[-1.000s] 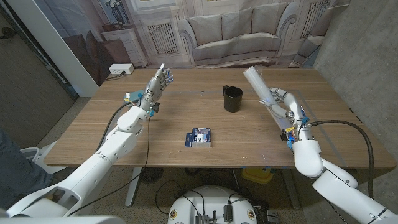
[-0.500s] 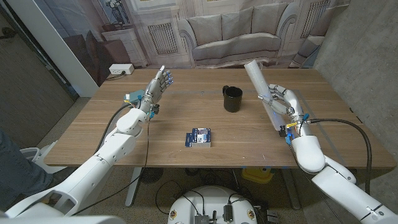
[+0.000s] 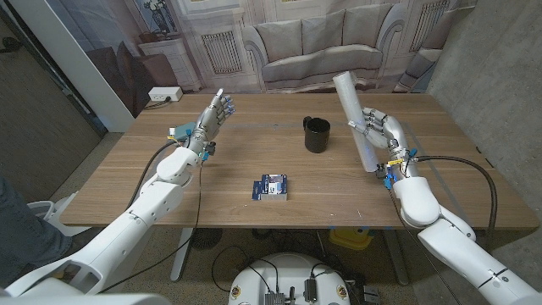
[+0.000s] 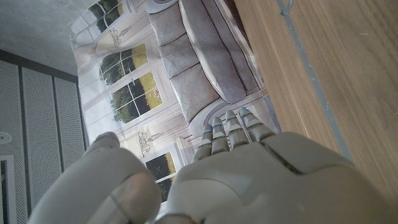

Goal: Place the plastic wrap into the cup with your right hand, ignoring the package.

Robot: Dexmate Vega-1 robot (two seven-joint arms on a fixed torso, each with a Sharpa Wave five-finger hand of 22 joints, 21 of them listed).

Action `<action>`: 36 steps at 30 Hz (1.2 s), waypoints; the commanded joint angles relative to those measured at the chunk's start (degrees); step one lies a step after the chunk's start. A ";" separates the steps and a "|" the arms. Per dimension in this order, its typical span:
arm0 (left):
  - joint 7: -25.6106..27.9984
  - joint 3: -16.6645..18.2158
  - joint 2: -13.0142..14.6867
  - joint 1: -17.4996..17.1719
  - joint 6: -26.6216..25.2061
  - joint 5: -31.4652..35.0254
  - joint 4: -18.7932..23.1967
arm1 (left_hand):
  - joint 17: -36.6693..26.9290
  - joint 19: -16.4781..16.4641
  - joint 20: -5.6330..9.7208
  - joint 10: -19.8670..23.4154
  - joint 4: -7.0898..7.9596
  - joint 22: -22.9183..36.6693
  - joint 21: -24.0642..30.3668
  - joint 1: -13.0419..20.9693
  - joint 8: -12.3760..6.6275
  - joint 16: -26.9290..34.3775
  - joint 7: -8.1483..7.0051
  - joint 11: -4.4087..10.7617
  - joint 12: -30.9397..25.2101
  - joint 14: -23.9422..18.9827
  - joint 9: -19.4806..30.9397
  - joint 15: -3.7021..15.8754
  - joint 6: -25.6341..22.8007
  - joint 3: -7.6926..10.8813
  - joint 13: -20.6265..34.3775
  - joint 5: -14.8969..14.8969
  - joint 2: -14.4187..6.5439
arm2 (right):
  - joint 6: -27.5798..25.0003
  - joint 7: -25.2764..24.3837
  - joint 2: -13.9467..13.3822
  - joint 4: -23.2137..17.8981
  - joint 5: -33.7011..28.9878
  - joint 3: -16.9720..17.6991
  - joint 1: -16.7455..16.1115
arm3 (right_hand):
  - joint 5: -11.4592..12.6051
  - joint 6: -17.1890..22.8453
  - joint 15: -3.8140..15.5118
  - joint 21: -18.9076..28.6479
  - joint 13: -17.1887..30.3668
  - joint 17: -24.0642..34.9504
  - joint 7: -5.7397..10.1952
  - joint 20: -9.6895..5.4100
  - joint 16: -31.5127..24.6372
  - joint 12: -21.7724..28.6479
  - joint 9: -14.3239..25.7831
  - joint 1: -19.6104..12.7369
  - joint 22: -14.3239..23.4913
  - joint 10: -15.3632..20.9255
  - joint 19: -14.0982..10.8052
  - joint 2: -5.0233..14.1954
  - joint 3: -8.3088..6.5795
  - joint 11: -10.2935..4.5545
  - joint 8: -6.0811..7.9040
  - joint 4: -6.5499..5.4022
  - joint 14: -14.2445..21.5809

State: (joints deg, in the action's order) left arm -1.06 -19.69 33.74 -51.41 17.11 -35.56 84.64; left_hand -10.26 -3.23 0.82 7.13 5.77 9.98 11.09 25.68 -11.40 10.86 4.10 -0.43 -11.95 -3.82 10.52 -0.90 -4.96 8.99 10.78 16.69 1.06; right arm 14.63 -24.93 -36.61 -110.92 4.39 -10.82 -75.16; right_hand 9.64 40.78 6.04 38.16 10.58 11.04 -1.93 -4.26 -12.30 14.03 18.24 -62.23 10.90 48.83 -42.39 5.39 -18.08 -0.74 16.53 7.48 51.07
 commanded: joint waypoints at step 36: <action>2.20 1.18 1.27 -2.54 -0.13 0.54 3.66 | -0.25 -0.07 -0.09 0.14 -0.01 0.25 0.29 0.35 0.06 -0.07 0.15 -0.02 0.24 -0.34 0.25 -0.28 -0.44 -0.60 0.30 -0.38 -0.32 | 16.04 8.55 7.70 15.85 7.23 -6.40 16.43 | 0.31 13.78 7.03 0.85 0.39 0.44 8.45 -7.93 0.29 -0.70 1.87 -3.13 0.02 6.90 0.71 3.56 -2.47 -5.73 0.46 -1.41 0.98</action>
State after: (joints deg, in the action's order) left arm 0.40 -18.78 34.78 -53.17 16.81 -35.31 87.43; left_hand -10.26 -3.23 0.82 7.12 5.79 9.98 11.09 25.79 -11.40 10.86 4.10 -0.43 -11.95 -3.82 10.52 -0.90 -4.96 8.68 10.78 16.35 0.95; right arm 26.93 -17.96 -30.97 -99.11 10.50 -15.87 -62.25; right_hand 9.68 40.78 5.96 38.61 10.81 11.36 -1.93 -4.18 -11.84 13.48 18.80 -62.24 10.81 49.14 -41.88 5.39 -18.32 -0.82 16.80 7.72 51.36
